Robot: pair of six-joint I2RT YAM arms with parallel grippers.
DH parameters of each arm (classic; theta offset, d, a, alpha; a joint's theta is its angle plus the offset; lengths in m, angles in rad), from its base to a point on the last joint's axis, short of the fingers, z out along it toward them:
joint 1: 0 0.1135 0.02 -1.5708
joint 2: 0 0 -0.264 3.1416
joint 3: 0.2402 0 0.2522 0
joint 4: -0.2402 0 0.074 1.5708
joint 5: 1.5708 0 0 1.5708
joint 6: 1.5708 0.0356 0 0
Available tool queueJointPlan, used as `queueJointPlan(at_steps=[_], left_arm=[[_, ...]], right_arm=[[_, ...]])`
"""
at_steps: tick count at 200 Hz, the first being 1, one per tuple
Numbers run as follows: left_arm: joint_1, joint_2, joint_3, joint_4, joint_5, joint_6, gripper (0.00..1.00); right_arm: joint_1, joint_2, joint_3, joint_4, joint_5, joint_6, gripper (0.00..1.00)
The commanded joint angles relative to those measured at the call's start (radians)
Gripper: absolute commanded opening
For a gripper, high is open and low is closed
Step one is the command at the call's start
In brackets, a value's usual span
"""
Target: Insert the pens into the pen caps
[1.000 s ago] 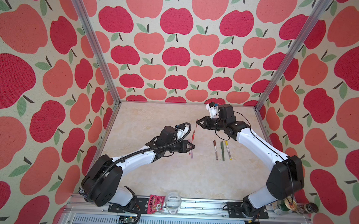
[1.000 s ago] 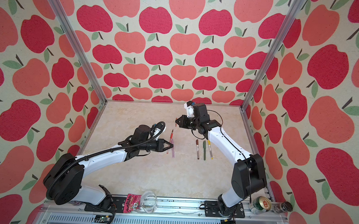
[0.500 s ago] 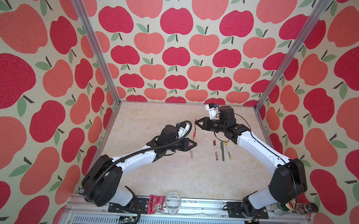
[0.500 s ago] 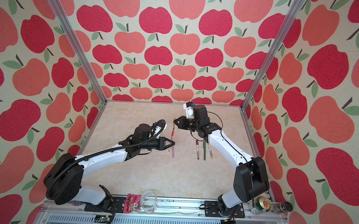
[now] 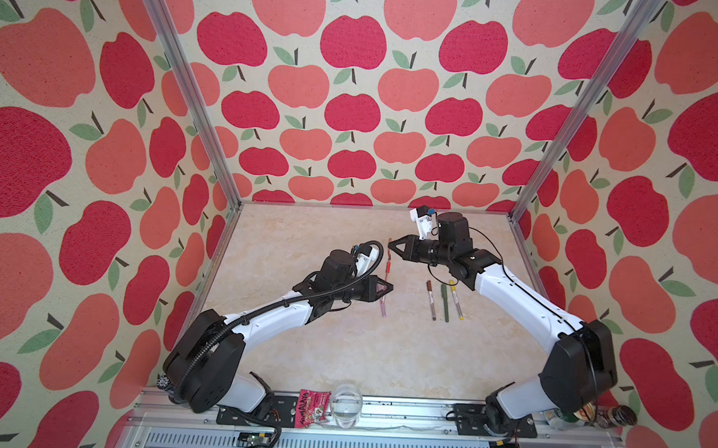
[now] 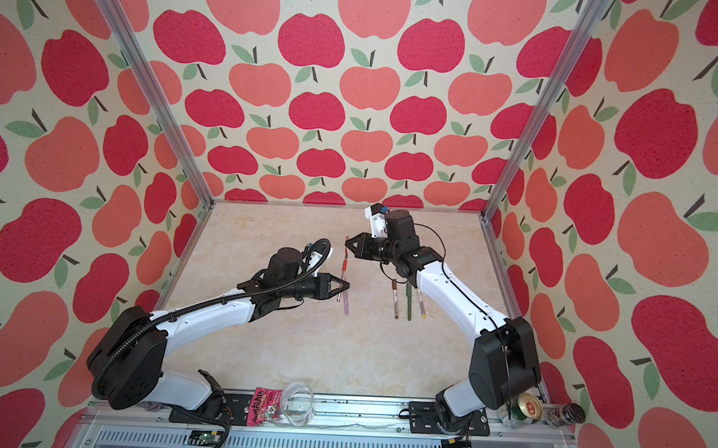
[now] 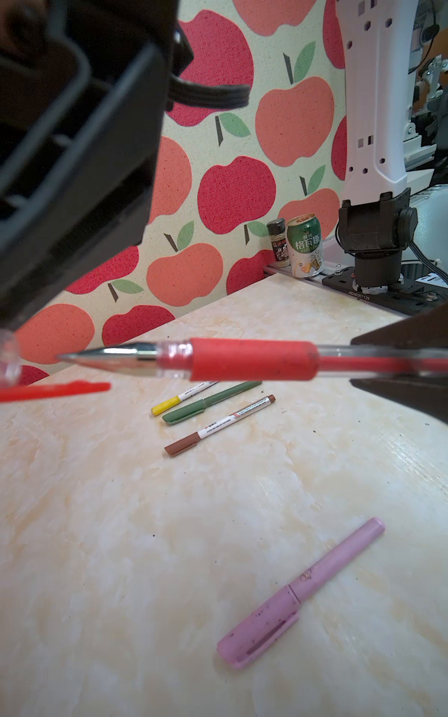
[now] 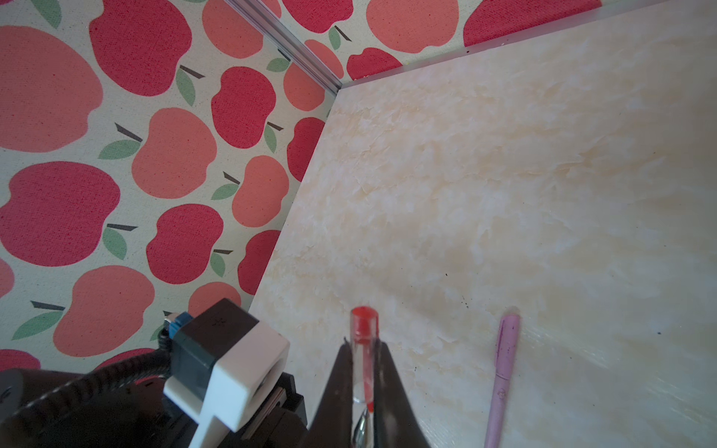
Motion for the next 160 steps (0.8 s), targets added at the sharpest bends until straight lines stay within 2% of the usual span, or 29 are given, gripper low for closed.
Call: queueJointPlan(at_steps=[1,160], left_arm=[[-0.006,-0.013,-0.001,0.036,-0.011,0.0,0.03],[-0.001,-0.04,-0.025,0.043,-0.038,0.003,0.03]], right_arm=[[0.005,-0.017,-0.015,-0.008,0.002,-0.005,0.11],[0.014,-0.012,-0.007,-0.022,0.006,-0.009,0.11]])
